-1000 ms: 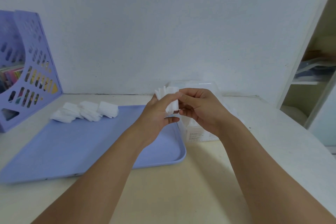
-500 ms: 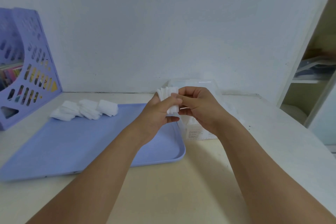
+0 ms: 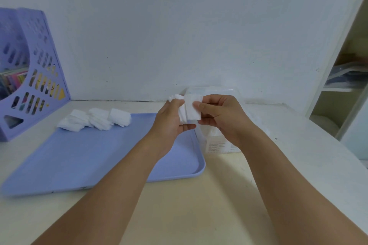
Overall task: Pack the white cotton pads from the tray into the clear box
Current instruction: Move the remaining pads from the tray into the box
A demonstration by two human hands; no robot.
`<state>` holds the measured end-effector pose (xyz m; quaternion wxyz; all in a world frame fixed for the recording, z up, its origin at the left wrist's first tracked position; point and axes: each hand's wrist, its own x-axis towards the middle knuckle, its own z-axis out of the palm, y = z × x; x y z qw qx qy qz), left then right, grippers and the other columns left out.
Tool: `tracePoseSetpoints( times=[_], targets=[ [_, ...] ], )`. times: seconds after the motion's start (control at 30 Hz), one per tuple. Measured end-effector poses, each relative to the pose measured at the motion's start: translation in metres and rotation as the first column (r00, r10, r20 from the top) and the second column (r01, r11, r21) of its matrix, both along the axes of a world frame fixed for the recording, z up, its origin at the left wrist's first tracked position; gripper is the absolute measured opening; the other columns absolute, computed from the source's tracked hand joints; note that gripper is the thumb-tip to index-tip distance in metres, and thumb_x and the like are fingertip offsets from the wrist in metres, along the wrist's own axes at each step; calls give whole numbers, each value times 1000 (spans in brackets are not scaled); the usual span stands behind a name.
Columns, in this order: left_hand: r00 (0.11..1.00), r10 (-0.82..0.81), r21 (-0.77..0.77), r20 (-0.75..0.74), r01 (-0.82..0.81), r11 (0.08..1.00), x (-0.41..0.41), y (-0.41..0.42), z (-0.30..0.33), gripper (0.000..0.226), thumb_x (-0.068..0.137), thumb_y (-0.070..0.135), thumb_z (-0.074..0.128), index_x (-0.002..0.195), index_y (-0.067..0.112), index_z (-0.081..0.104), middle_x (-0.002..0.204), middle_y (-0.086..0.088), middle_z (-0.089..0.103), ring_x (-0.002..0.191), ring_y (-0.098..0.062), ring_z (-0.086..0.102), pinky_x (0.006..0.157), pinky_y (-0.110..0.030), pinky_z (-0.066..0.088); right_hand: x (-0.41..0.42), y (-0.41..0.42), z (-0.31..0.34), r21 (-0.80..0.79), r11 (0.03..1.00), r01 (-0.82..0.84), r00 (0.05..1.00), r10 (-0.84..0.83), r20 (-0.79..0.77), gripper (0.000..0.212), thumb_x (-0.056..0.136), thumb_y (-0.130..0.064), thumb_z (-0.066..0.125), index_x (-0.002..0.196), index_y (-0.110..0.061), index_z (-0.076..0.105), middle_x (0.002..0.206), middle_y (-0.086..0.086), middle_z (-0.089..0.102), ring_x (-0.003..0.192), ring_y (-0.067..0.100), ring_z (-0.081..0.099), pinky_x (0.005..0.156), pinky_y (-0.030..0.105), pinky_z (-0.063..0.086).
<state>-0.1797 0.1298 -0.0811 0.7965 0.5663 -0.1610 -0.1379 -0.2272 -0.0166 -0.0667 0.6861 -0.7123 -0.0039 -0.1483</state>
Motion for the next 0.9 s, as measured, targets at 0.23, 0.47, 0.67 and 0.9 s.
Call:
tracePoseSetpoints(
  times=[0.23, 0.47, 0.67, 0.9],
  targets=[
    [999, 40, -90, -26, -43, 995, 1, 2, 3, 11, 101, 23, 57, 110, 19, 60, 98, -6, 64, 81, -17, 69, 73, -34, 60, -2, 1, 6, -133, 928, 347, 926, -317, 206, 9, 88, -7, 72, 79, -6, 71, 60, 2, 67, 52, 13, 63, 52, 24, 50],
    [995, -99, -33, 22, 100, 994, -5, 0, 0, 45, 101, 45, 52, 128, 10, 62, 116, -12, 74, 99, -20, 72, 84, -37, 60, -5, 20, 2, -360, 903, 236, 959, -155, 238, 6, 90, -14, 75, 84, -13, 76, 59, 1, 70, 51, 10, 65, 54, 24, 51],
    [977, -166, -16, -131, 166, 986, -7, 6, 4, 54, 98, 55, 50, 125, 11, 66, 111, -6, 75, 97, -17, 72, 80, -33, 59, -9, 10, 8, -445, 895, 12, 995, 33, 92, 31, 85, -8, 75, 115, -15, 74, 87, -1, 77, 79, 6, 69, 68, 15, 49],
    [910, -369, 10, -188, 378, 926, -16, 11, 8, 52, 80, 48, 70, 125, 21, 66, 118, -2, 73, 111, -22, 71, 85, -38, 59, -6, 10, -1, -670, 742, -33, 984, 141, 107, 105, 61, -24, 99, 149, -37, 43, 144, -21, 51, 131, -4, 47, 103, 18, 45]
  ],
)
